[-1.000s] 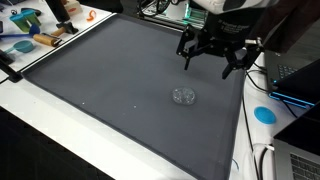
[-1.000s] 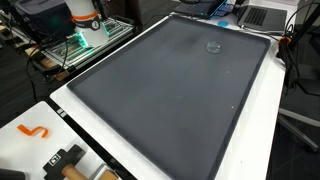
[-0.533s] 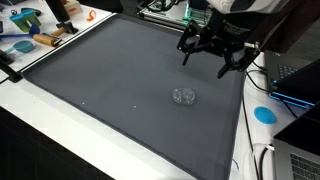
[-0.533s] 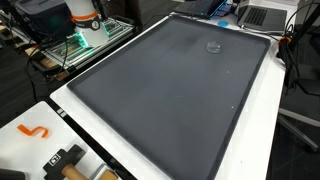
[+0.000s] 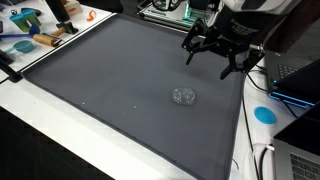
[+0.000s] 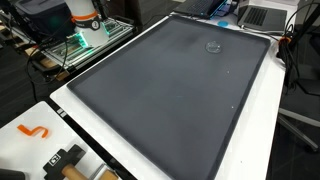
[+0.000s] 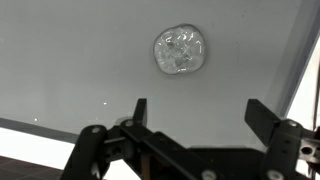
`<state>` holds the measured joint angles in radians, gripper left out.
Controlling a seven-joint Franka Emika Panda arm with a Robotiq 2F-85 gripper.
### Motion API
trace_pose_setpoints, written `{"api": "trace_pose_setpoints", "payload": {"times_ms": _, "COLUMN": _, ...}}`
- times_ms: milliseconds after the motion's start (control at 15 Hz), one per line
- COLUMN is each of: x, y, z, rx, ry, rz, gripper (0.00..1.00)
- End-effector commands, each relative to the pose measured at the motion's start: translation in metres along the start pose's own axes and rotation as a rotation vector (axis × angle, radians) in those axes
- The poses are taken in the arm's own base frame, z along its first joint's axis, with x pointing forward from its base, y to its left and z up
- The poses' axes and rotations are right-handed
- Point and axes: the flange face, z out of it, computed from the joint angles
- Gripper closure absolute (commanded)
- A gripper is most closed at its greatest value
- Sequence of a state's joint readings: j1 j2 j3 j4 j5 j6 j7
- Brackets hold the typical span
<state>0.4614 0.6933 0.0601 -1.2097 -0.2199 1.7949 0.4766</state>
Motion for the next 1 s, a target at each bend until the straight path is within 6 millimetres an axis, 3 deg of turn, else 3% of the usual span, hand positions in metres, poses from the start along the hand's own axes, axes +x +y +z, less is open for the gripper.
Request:
{"api": "trace_pose_setpoints", "payload": {"times_ms": 0, "x": -0.006, "y": -0.003, "z": 0.001, "rx": -0.021, "ry": 0.008, "rz": 0.026, "gripper": 0.00}}
{"api": "trace_pose_setpoints", "payload": {"times_ms": 467, "x": -0.011, "y": 0.004, "z": -0.002, "rx": 0.025, "ry": 0.033, "rz": 0.024, "gripper": 0.00}}
{"api": "trace_pose_setpoints", "payload": {"times_ms": 933, "x": -0.026, "y": 0.027, "z": 0.012, "rx": 0.090, "ry": 0.025, "rz": -0.001, "gripper": 0.00}}
